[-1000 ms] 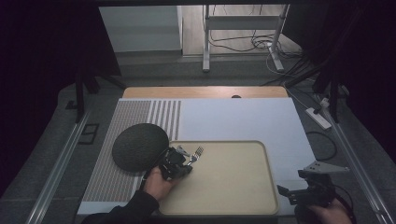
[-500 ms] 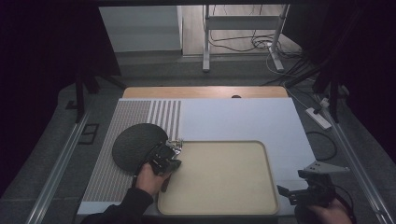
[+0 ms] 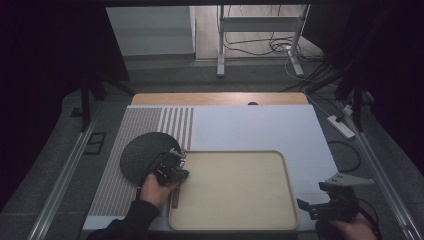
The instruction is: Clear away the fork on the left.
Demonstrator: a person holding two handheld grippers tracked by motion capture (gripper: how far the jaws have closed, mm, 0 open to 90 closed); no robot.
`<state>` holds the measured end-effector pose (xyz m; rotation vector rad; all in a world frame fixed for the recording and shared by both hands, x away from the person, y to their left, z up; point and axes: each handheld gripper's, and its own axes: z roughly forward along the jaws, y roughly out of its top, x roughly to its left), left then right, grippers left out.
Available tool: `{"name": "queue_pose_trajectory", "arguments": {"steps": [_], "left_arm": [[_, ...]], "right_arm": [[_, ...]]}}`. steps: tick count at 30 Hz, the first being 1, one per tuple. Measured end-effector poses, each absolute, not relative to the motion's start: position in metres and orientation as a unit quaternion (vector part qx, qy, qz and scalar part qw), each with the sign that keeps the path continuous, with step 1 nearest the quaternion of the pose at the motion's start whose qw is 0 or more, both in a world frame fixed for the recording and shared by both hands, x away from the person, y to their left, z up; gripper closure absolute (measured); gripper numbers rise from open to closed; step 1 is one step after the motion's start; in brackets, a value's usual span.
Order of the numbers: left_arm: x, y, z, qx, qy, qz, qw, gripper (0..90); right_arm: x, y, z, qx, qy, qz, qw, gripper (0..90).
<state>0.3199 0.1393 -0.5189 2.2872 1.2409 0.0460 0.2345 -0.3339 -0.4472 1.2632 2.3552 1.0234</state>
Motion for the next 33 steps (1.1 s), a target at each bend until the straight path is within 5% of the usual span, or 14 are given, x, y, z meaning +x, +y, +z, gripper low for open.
{"name": "queue_pose_trajectory", "arguments": {"steps": [9,33], "left_arm": [[0.317,0.136,-0.512,0.848,0.442,0.024,0.292,74.7],[0.311,0.152,-0.493,0.832,0.43,0.047,0.347,21.9]], "right_arm": [[0.235,-0.334,-0.447,0.437,0.814,0.356,0.139,0.6],[0.235,-0.334,-0.447,0.439,0.814,0.355,0.137,0.6]]}}
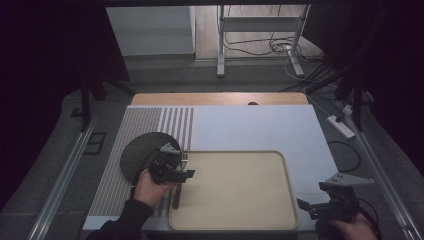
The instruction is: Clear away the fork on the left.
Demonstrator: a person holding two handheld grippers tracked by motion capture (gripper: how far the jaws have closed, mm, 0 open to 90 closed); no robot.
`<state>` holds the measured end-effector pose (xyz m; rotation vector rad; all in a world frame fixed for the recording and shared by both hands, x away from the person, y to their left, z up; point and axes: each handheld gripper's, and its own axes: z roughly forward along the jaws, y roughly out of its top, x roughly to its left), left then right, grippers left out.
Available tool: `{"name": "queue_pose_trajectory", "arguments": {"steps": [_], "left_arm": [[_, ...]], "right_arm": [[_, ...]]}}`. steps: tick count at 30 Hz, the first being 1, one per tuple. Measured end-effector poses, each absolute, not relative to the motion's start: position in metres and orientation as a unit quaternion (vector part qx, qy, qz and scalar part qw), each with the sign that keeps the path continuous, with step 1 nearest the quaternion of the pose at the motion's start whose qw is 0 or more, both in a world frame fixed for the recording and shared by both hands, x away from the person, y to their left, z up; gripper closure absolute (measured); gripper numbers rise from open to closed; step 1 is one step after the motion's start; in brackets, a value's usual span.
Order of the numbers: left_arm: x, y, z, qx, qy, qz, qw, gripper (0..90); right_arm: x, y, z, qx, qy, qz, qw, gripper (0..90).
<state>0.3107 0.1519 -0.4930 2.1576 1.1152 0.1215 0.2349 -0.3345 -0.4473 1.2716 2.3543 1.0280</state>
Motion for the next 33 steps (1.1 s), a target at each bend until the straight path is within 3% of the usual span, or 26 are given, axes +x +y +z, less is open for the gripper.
{"name": "queue_pose_trajectory", "arguments": {"steps": [8,13,33], "left_arm": [[0.305,0.163,-0.486,0.835,0.423,0.069,0.346,5.5],[0.303,0.172,-0.483,0.826,0.429,0.054,0.361,0.8],[0.274,0.208,-0.475,0.807,0.44,0.086,0.385,0.0]], "right_arm": [[0.235,-0.334,-0.447,0.44,0.813,0.355,0.137,0.6],[0.235,-0.334,-0.447,0.44,0.813,0.355,0.137,0.6],[0.235,-0.335,-0.447,0.444,0.811,0.357,0.137,0.6]]}}
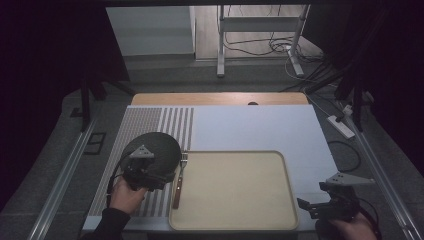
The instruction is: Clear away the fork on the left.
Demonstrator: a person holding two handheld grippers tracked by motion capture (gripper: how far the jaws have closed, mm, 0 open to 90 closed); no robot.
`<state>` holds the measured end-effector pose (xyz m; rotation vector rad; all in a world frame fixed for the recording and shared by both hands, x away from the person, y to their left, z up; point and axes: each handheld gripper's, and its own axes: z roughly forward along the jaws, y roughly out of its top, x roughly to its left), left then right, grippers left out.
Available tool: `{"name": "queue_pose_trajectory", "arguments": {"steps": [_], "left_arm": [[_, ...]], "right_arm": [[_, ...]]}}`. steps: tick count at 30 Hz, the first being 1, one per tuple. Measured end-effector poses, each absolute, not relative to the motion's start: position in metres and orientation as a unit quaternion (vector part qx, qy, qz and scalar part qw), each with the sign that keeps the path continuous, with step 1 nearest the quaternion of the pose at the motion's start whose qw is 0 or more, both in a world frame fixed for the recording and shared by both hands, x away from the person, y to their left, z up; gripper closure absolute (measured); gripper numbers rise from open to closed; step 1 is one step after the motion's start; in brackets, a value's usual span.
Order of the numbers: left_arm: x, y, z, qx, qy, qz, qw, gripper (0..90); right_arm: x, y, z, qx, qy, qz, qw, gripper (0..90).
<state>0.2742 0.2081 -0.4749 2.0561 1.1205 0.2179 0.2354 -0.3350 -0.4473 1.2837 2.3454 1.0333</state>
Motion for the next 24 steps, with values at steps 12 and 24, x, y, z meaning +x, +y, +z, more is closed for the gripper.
{"name": "queue_pose_trajectory", "arguments": {"steps": [12,24], "left_arm": [[0.248,0.23,-0.472,0.79,0.456,0.101,0.397,0.0],[0.222,0.249,-0.472,0.778,0.474,0.106,0.399,0.0]], "right_arm": [[0.235,-0.335,-0.447,0.443,0.811,0.355,0.138,0.6],[0.235,-0.335,-0.447,0.444,0.81,0.357,0.138,0.6]]}}
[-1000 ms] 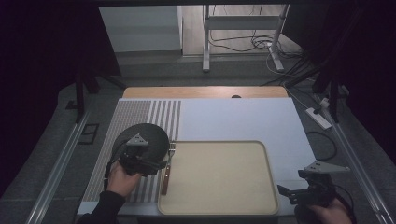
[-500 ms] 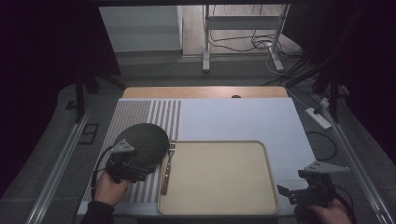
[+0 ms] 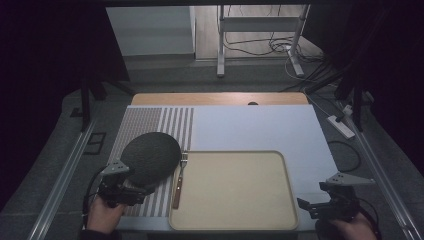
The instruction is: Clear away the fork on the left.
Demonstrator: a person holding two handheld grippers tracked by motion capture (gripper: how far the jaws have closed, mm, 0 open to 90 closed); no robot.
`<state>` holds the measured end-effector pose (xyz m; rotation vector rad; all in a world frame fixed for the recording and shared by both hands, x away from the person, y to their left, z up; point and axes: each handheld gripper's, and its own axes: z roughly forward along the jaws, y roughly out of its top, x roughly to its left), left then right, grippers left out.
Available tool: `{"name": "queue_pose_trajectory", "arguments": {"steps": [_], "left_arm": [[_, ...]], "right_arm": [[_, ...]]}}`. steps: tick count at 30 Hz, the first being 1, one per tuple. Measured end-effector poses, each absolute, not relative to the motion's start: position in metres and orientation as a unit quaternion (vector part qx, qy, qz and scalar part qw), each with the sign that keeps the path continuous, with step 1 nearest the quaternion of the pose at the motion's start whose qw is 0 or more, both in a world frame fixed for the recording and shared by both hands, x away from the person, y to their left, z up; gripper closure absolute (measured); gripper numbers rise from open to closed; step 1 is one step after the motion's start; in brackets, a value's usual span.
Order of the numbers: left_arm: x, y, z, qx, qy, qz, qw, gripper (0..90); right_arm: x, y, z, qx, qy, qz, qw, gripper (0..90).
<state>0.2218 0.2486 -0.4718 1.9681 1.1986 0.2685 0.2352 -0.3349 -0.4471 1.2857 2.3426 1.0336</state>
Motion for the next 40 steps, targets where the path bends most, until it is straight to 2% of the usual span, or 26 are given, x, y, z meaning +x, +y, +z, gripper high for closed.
{"name": "queue_pose_trajectory", "arguments": {"steps": [19,31,40], "left_arm": [[0.189,0.274,-0.474,0.756,0.502,0.127,0.4,0.0],[0.171,0.279,-0.478,0.757,0.521,0.162,0.361,0.0],[0.173,0.279,-0.479,0.758,0.528,0.151,0.352,0.0]], "right_arm": [[0.235,-0.335,-0.447,0.448,0.809,0.354,0.139,0.6],[0.235,-0.334,-0.447,0.448,0.809,0.353,0.14,0.6],[0.235,-0.334,-0.448,0.448,0.81,0.351,0.14,0.6]]}}
